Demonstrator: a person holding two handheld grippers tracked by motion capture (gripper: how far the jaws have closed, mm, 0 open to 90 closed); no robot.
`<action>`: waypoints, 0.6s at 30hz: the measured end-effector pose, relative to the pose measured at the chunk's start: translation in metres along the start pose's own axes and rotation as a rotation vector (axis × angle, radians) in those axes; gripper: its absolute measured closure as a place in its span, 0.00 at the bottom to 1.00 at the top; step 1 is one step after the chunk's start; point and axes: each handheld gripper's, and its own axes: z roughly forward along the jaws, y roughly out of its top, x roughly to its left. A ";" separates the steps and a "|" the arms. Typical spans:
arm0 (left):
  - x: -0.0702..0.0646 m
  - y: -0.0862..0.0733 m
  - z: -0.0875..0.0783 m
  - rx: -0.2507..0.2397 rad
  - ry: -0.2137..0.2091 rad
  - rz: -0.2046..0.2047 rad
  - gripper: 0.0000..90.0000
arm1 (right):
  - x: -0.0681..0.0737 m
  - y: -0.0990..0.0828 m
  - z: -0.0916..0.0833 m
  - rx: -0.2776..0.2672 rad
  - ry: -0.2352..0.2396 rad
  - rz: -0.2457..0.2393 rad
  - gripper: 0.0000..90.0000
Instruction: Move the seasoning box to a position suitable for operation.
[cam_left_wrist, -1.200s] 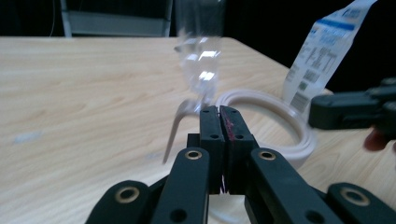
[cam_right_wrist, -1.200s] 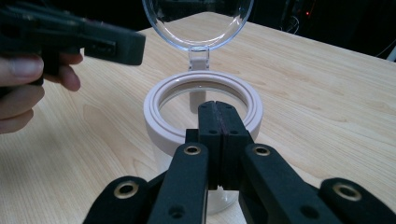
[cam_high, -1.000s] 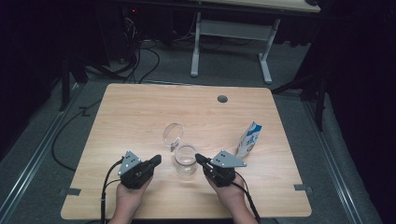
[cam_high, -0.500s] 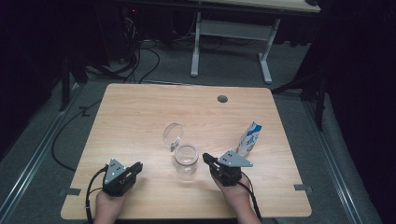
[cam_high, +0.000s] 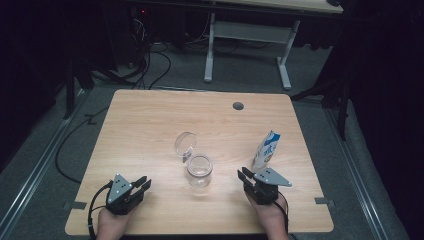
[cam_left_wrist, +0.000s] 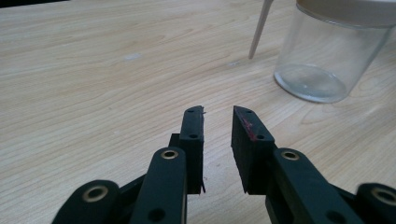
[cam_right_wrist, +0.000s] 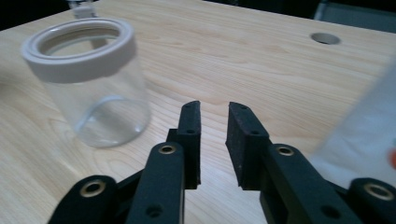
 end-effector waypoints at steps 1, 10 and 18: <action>0.000 0.000 0.000 -0.004 -0.002 0.000 0.83 | -0.003 -0.001 -0.003 -0.002 -0.013 0.007 0.77; 0.004 -0.001 -0.004 -0.025 0.009 -0.023 0.83 | -0.024 -0.009 -0.013 0.000 -0.153 0.048 0.55; 0.005 -0.007 -0.016 -0.034 0.023 -0.024 0.82 | -0.041 -0.007 0.006 0.042 -0.238 0.104 0.23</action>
